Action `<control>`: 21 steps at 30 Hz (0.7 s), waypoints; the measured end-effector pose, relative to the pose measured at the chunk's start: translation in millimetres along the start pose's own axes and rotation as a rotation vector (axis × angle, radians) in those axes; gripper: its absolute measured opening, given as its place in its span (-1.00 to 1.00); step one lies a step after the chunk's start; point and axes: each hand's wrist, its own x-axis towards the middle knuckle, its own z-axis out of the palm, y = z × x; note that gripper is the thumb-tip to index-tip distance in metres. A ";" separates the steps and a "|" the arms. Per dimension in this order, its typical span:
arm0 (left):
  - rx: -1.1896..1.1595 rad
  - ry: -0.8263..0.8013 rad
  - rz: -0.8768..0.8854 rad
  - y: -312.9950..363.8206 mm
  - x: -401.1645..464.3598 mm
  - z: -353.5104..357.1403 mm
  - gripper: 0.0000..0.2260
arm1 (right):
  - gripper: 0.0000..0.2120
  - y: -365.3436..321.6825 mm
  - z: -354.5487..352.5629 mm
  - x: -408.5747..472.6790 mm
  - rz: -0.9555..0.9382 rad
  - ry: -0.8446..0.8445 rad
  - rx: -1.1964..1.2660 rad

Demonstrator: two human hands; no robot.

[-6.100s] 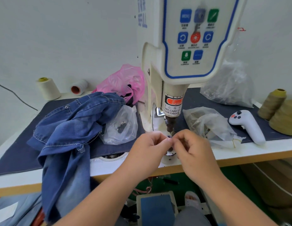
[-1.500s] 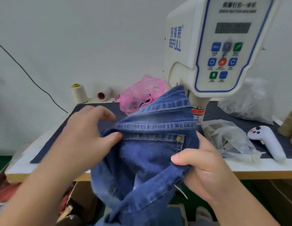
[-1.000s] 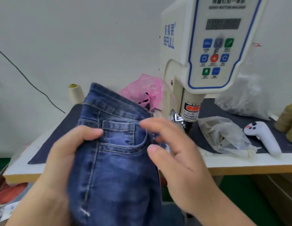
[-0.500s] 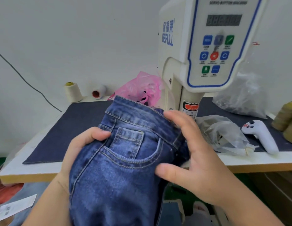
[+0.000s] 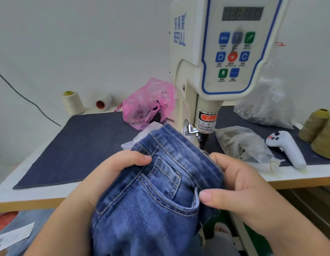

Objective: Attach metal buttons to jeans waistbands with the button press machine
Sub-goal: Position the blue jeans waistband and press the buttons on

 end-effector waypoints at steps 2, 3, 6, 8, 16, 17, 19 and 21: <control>-0.004 -0.047 0.084 -13.9 6.5 -4.0 -0.75 | -0.59 1.0 -3.4 -2.6 0.003 -0.025 0.106; 0.038 -0.088 0.097 -18.0 8.8 -3.7 -0.75 | -0.54 2.1 -5.3 -4.5 0.004 -0.010 0.136; 0.072 -0.218 0.110 -26.0 11.8 -4.0 -0.62 | -0.52 5.8 -13.3 -13.8 0.031 0.111 0.163; 0.121 -0.214 0.140 -31.5 12.6 -1.4 -0.51 | -0.55 9.6 -19.8 -21.3 0.056 0.199 0.161; 1.184 0.014 1.047 -30.6 -6.1 30.7 -0.76 | -0.49 24.1 -42.6 -32.0 0.090 0.473 0.140; 1.255 -0.024 1.039 -32.7 -4.2 34.2 -0.74 | -0.46 24.9 -43.5 -31.6 0.076 0.481 0.151; 1.325 -0.054 0.960 -34.2 1.1 37.8 -0.69 | -0.46 25.7 -45.4 -30.0 0.045 0.502 0.178; 1.296 -0.102 0.896 -34.4 4.9 38.7 -0.67 | -0.49 25.2 -50.7 -30.5 0.031 0.518 0.192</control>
